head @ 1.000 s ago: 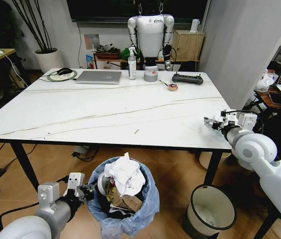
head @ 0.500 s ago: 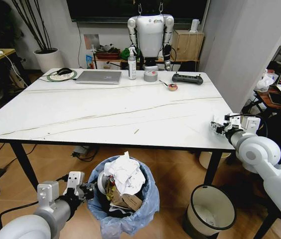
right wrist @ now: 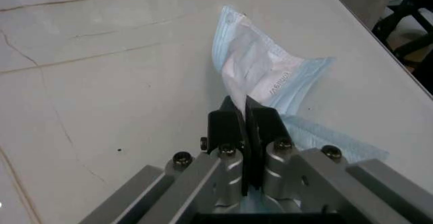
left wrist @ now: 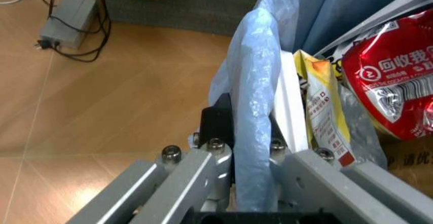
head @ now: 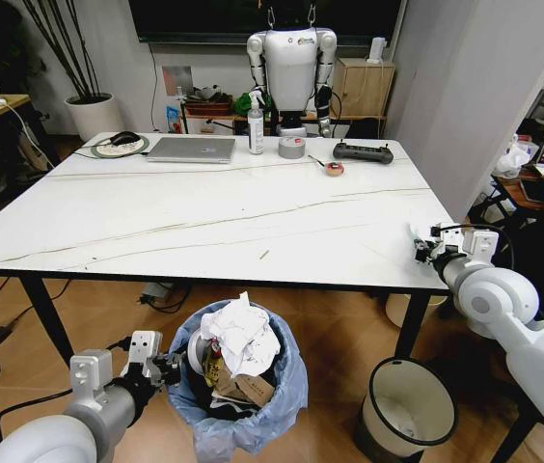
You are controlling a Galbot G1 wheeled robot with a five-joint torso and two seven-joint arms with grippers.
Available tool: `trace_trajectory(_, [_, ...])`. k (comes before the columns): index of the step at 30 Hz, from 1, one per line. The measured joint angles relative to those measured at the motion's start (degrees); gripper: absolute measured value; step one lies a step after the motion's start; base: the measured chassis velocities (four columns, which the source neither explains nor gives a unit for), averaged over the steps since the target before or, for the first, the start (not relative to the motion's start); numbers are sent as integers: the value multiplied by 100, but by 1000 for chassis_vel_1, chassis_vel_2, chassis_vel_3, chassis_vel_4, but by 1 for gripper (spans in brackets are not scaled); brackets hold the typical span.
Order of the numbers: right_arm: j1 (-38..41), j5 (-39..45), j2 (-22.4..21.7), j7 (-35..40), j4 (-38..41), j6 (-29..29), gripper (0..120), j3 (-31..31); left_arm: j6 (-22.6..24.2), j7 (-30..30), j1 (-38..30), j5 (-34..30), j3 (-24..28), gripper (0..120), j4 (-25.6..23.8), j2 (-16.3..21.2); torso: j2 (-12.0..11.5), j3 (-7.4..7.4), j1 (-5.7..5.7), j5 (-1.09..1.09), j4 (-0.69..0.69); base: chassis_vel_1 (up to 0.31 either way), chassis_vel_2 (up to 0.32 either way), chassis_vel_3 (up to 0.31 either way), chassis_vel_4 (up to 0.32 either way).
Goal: Pick up the trash bin and place the trash from the table into it.
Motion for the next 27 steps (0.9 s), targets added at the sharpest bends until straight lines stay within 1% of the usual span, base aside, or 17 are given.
trace_trajectory(2, [-12, 1, -1, -2, 32, 24, 0, 7, 0, 0, 0, 0, 2, 0, 0, 0, 0, 0, 0, 0, 0, 0, 0, 0, 0])
trace_trajectory(4, [-58, 24, -1, -24, 246, 173, 0, 12, 0, -8, 2, 0, 6, 0, 0, -3, 0, 0, 0, 1, 0, 0, 0, 0, 0])
trace_trajectory(7, [-90, 269, -29, -105, 869, 296, 0, 19, 0, -50, 6, -3, 11, 0, 0, -4, 0, 0, 0, 0, 0, 0, 0, 0, 0])
trace_trajectory(9, [-91, 343, -39, -131, 1002, 315, 0, 18, 0, -55, 5, -4, 12, 0, 0, -3, 0, 0, 0, 0, 0, 0, 0, 0, 0])
trace_trajectory(11, [-94, 553, -74, -330, 1418, 391, 0, 8, 0, -76, -2, -8, 13, 0, 0, -2, 0, 0, 0, -3, 0, 0, 0, 0, 0])
trace_trajectory(12, [-124, 577, -85, -609, 1648, 506, 0, -18, 0, -89, -6, -9, 14, 0, 0, -8, 0, 0, 0, -2, 0, 0, 0, 0, 0])
trace_trajectory(13, [-124, 577, -85, -609, 1648, 506, 0, -18, 0, -89, -6, -9, 14, 0, 0, -8, 0, 0, 0, -2, 0, 0, 0, 0, 0])
trace_trajectory(14, [-153, 553, -84, -804, 1749, 581, 0, -37, 0, -94, -9, -9, 14, 0, 0, -14, 0, 0, 0, -1, 1, 0, 0, 0, 0])
trace_trajectory(16, [-229, 474, -69, -1359, 1950, 757, 0, -90, 0, -105, -26, -9, 18, 0, 0, -36, 0, 0, 0, 1, 0, 0, 0, 0, 0])
trace_trajectory(19, [-267, 474, -51, -1962, 2188, 936, 0, -192, 0, -113, -58, -9, 34, 0, 0, -57, 0, 0, 0, -1, 0, 0, 0, 0, 0])
trace_trajectory(20, [-279, 495, -53, -2305, 2325, 1006, 0, -251, 0, -117, -65, -9, 39, 0, 0, -63, 0, 0, 0, 0, 0, 0, 0, 0, 0])
trace_trajectory(21, [-279, 495, -53, -2305, 2325, 1006, 0, -251, 0, -117, -65, -9, 39, 0, 0, -63, 0, 0, 0, 0, 0, 0, 0, 0, 0])
trace_trajectory(23, [-323, 490, -83, -2788, 2534, 1035, 0, -320, 0, -121, -65, -9, 45, 0, 0, -79, 0, 0, 0, 0, 1, 0, 0, 0, 0])
trace_trajectory(25, [-371, 462, -120, -3049, 2671, 1036, 0, -366, 0, -122, -67, -8, 49, 0, 0, -84, 0, 0, 0, -1, 1, 0, 0, 0, 0])
trace_trajectory(26, [-447, 433, -165, -3348, 2867, 1019, 0, -402, 0, -124, -75, -7, 54, 0, 0, -87, 0, 0, 0, 0, 0, 0, 0, 0, 0])
trace_trajectory(27, [-482, 425, -191, -3470, 2963, 993, 0, -416, 0, -125, -82, -7, 56, 0, 0, -88, 0, 0, 0, 0, 0, 0, 0, 0, 0])
